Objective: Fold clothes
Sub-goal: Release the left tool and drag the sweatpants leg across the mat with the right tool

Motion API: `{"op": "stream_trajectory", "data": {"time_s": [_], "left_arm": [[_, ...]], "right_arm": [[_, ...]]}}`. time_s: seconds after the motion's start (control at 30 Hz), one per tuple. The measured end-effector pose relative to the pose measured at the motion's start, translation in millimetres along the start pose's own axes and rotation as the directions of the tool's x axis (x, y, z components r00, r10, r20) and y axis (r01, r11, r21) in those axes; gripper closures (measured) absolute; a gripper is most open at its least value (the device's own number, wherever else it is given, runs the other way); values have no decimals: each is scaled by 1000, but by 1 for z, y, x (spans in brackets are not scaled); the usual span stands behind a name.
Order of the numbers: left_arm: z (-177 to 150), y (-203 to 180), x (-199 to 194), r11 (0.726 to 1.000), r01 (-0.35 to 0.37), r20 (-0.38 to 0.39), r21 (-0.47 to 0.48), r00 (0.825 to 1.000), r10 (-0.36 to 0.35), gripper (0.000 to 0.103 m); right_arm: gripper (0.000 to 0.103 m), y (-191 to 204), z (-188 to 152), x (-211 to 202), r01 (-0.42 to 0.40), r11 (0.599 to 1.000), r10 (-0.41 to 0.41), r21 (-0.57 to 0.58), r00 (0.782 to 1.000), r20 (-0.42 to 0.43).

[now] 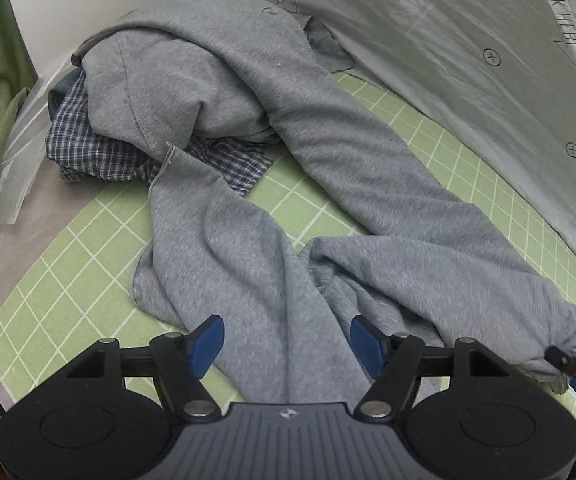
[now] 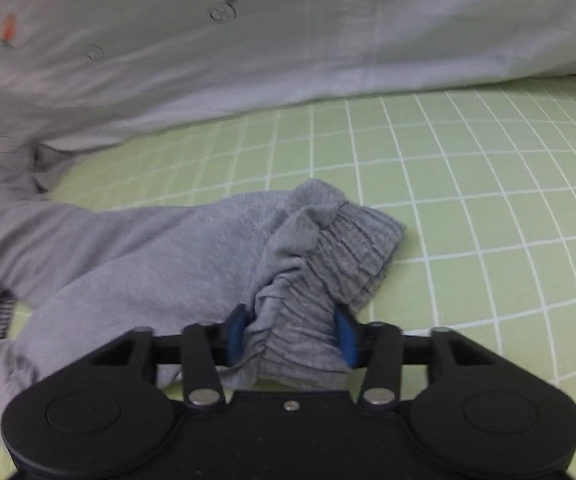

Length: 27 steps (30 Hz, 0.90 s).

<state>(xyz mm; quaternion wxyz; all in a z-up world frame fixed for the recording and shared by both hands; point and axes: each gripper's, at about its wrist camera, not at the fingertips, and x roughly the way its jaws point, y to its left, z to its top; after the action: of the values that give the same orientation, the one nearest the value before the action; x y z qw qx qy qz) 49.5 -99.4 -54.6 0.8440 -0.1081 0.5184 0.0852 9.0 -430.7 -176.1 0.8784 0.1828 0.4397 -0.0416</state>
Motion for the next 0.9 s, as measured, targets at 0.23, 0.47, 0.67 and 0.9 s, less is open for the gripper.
{"op": "stream_trajectory", "data": {"time_s": [0.23, 0.47, 0.67, 0.9], "left_arm": [[-37, -33, -30, 999, 17, 29, 28, 999, -17, 33], [-78, -69, -40, 998, 37, 14, 48, 999, -37, 33], [-93, -97, -20, 999, 38, -46, 35, 998, -36, 32], [-94, -105, -2, 1000, -13, -77, 18, 997, 15, 24]], "right_arm": [[78, -85, -17, -78, 212, 977, -209, 2, 960, 187], [80, -206, -22, -141, 501, 857, -515, 121, 825, 232], [46, -262, -41, -171, 545, 817, -575, 187, 795, 193], [14, -267, -38, -178, 457, 833, -533, 312, 813, 233]]}}
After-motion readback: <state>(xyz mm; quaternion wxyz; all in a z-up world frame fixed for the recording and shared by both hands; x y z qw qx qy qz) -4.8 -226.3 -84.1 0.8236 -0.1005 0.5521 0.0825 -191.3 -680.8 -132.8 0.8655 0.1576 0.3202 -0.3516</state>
